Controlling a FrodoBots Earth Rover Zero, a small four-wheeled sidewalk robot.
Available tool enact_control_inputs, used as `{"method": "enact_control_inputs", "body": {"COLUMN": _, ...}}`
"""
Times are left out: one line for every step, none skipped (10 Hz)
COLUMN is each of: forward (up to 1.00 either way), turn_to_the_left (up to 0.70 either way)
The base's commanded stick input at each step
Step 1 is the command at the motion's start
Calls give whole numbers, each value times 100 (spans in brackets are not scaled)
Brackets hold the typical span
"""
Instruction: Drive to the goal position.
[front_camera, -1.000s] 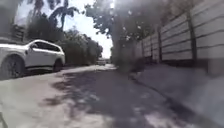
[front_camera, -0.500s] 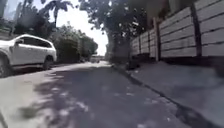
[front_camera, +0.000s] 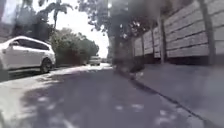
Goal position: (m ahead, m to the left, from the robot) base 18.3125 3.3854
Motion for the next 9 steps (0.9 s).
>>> {"method": "enact_control_inputs", "body": {"forward": 85, "turn_to_the_left": 0}}
{"method": "enact_control_inputs", "body": {"forward": 85, "turn_to_the_left": 0}}
{"method": "enact_control_inputs", "body": {"forward": 85, "turn_to_the_left": 0}}
{"method": "enact_control_inputs", "body": {"forward": 85, "turn_to_the_left": 0}}
{"method": "enact_control_inputs", "body": {"forward": 85, "turn_to_the_left": 0}}
{"method": "enact_control_inputs", "body": {"forward": 85, "turn_to_the_left": 0}}
{"method": "enact_control_inputs", "body": {"forward": 85, "turn_to_the_left": 0}}
{"method": "enact_control_inputs", "body": {"forward": 85, "turn_to_the_left": 0}}
{"method": "enact_control_inputs", "body": {"forward": 88, "turn_to_the_left": 0}}
